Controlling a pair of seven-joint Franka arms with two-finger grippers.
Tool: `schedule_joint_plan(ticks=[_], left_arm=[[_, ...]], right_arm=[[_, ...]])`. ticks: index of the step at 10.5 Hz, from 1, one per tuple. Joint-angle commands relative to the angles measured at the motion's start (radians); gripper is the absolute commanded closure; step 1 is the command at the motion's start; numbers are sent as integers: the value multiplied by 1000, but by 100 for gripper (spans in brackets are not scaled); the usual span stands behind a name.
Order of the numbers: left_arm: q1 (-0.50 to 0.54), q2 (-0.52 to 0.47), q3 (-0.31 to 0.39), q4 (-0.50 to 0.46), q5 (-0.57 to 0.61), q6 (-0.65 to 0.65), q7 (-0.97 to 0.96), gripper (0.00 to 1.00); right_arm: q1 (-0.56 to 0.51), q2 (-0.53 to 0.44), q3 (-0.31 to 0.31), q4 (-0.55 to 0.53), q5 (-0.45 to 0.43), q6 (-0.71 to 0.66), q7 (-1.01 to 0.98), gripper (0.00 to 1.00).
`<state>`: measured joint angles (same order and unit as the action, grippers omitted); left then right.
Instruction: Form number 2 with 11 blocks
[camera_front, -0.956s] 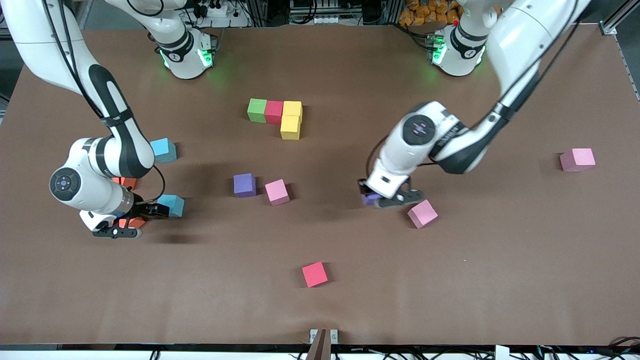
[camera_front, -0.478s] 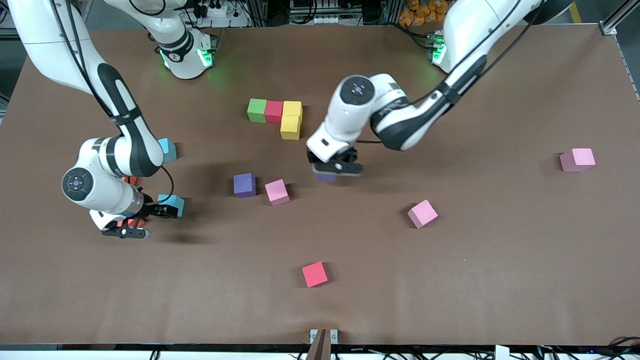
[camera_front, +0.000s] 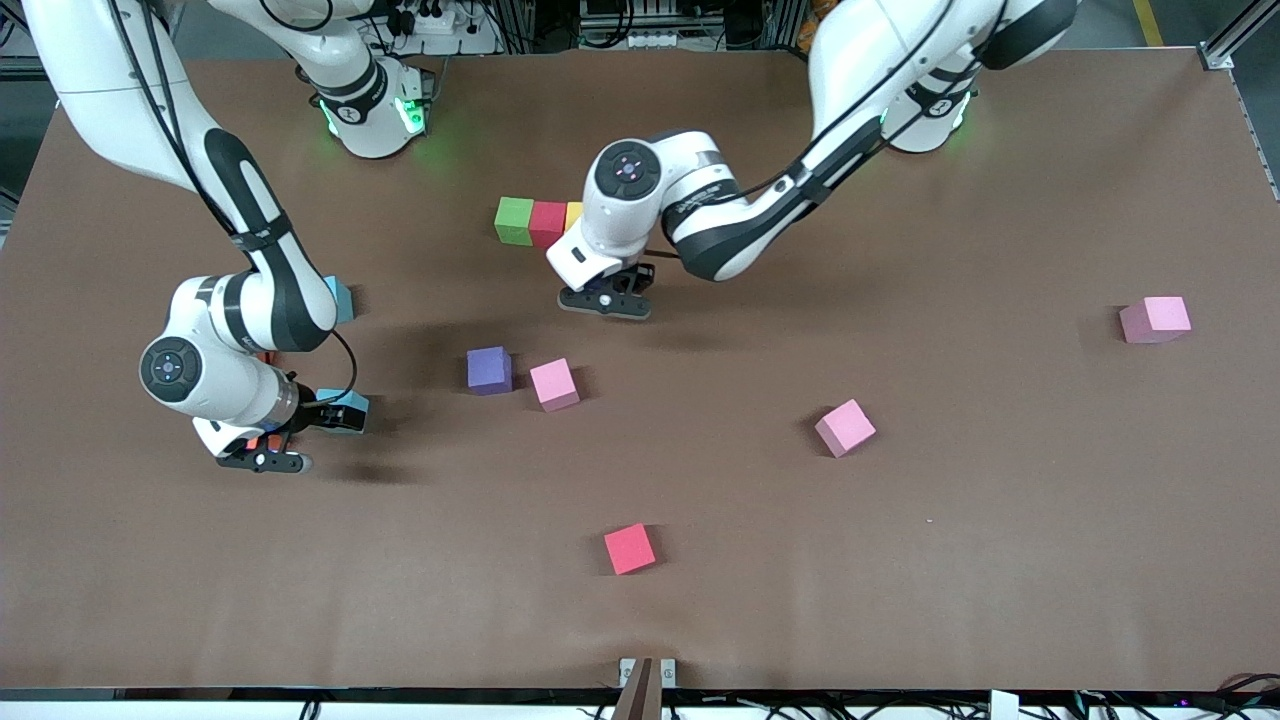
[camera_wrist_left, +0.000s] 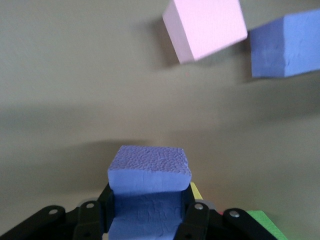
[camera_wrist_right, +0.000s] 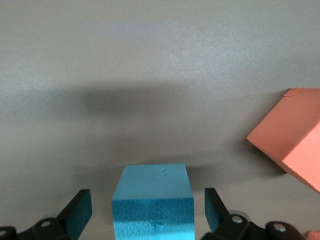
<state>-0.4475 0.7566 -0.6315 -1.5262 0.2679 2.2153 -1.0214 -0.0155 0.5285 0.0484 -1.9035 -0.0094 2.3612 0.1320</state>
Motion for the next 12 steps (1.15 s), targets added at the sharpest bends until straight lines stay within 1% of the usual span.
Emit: schedule_joint_plan(ticks=[1,2,4,5,8,10,12], left_arm=[[-75,0,84,73,-65,-69,3,100],[-79,0,87,90,-64,-72,1,100],[-76,0,92,93,-61,-74,-2,100],[-82,0,114,93,-61,-72,-17,100],[-95,0,134,106,-53,-72,-19,100],[-95,0,139,107,-53,-72,-17,100],[-86,-8,139,119,-53,-72,-17,100]], right_arm=[[-3,-10,2,-9,12,-10,12,0],[-4,-12,2,-11,12,-13,12,13],[-7,-13,4,-11,12,-19,15,94],[-9,-16,4,-11,17,-25,17,100],[-7,-34,4,-9,25,-43,21,100],[3,-56,4,-12,25,-59,66,100],[15,-100,4,-51,25,-56,78,100]])
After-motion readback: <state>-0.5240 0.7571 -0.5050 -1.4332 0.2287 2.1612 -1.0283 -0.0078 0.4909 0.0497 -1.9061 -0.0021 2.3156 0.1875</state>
